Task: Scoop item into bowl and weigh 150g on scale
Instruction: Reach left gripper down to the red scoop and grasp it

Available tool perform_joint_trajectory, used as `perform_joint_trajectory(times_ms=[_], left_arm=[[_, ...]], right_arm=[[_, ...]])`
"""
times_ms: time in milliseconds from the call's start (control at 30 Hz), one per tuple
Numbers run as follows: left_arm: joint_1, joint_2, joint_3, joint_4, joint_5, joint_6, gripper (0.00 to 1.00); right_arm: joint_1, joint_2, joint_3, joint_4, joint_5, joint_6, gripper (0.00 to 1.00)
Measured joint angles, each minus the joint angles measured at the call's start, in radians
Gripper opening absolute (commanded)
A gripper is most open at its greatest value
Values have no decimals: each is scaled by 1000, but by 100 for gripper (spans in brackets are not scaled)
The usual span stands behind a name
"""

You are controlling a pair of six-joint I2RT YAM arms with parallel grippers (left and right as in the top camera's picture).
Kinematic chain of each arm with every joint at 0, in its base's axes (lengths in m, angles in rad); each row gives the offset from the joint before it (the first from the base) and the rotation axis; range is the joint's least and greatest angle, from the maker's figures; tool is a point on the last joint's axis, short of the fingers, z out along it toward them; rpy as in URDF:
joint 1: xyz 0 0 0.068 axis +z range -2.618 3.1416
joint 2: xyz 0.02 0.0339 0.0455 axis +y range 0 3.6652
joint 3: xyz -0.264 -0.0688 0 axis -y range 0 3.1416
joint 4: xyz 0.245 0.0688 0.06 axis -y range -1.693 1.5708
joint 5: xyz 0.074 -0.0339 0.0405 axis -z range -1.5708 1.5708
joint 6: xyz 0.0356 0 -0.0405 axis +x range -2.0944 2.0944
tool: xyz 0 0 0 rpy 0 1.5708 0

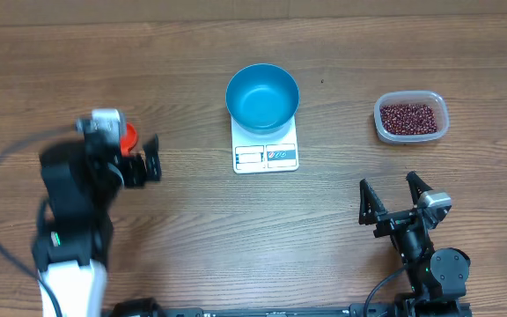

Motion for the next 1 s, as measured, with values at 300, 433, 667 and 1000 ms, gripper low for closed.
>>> perform_joint_trajectory(times_ms=[300,433,667,1000], left_arm=[[10,392,243,-70,45,1,99],[14,497,243,-71,29,21,100],[78,626,243,-52,-54,32,100],[177,785,244,53,-85,100,88]], right_arm=[[0,0,0,0,0,-1,100],[0,0,0,0,0,0,100],[0,0,0,0,0,-1,100],[0,0,0,0,0,0,100]])
